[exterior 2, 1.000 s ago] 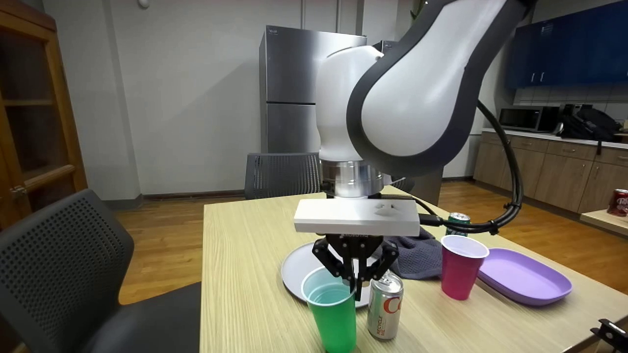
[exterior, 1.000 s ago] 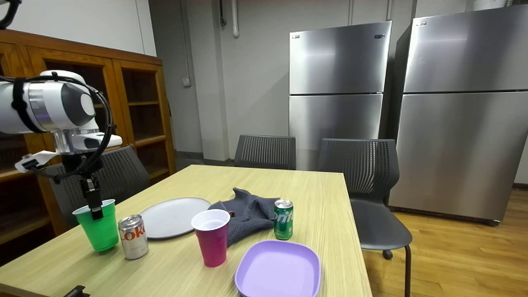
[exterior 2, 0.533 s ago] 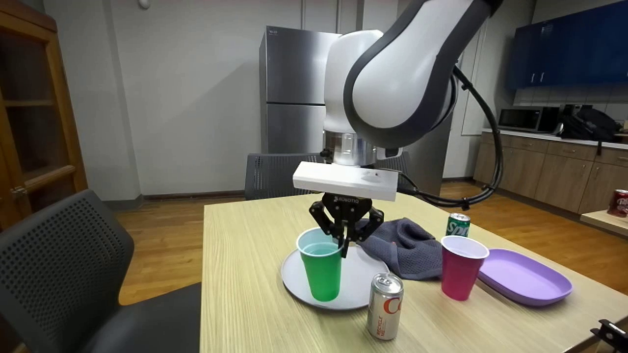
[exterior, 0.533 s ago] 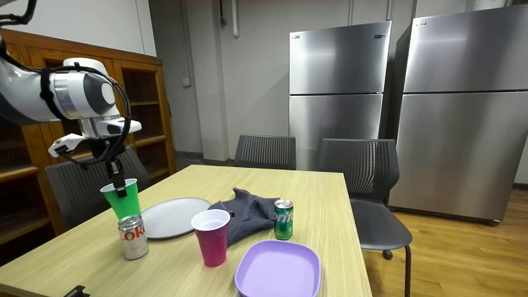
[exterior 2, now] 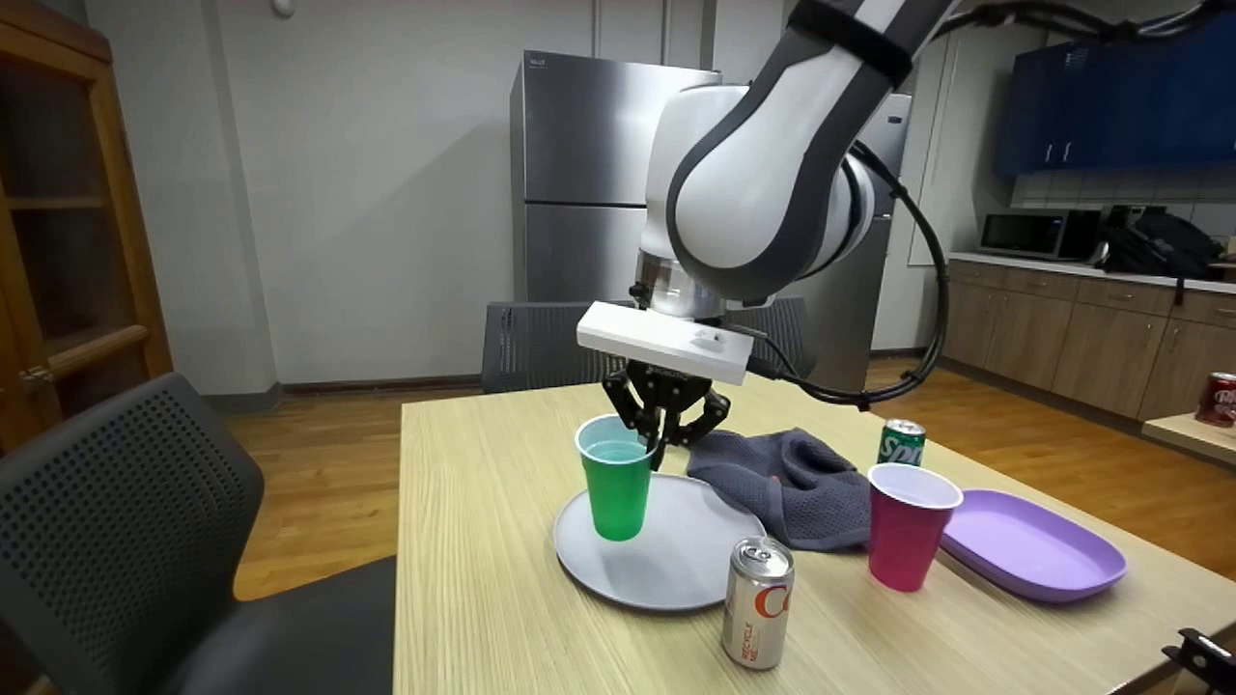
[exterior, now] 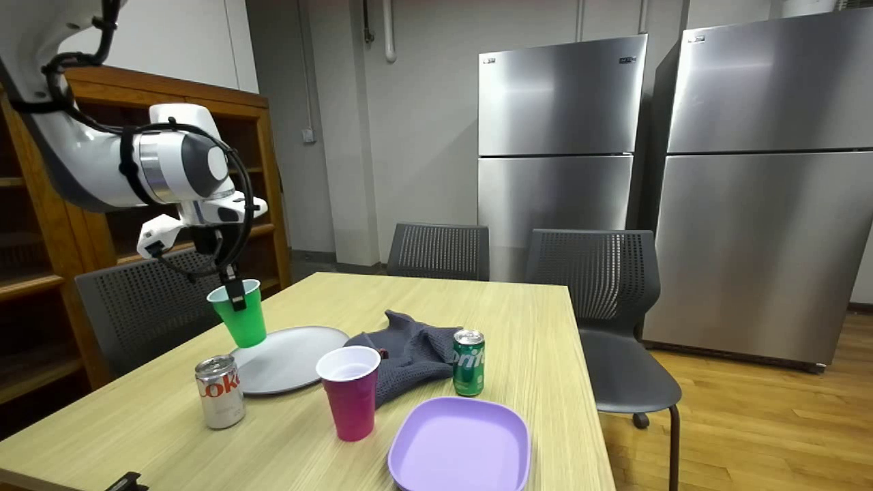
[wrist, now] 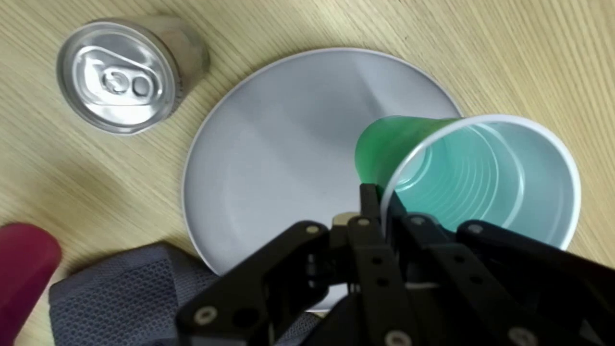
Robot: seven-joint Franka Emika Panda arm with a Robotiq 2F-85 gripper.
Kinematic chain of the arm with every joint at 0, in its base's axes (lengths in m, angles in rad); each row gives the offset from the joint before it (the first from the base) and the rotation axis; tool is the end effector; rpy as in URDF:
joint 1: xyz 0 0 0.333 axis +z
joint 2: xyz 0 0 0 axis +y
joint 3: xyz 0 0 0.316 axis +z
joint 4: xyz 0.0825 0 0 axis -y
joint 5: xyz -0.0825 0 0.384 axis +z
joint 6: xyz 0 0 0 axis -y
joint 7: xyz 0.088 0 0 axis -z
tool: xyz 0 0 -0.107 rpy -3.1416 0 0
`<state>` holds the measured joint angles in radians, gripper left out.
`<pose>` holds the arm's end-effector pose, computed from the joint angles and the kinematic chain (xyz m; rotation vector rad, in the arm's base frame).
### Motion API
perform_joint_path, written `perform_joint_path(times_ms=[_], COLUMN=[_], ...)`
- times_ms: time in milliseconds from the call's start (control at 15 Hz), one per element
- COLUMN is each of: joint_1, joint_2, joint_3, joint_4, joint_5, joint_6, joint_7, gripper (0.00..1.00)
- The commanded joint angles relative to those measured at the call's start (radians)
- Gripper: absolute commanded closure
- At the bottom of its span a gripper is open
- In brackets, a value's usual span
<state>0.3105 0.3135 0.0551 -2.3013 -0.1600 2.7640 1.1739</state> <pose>0.5044 0.2007 0.2251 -2.8977 1.0054 -0.2228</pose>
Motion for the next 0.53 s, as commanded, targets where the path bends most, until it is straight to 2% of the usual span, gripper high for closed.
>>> perform_joint_path(times_ms=[0, 467], joint_1=[-0.011, -0.008], joint_2=[0.073, 0.135], joint_3=[0.006, 0.004], joint_4=[0.053, 0.068], joint_5=[0.050, 0.145], joint_6=[0.066, 0.151], joint_7=[-0.062, -0.166], gripper=[0.99, 0.99])
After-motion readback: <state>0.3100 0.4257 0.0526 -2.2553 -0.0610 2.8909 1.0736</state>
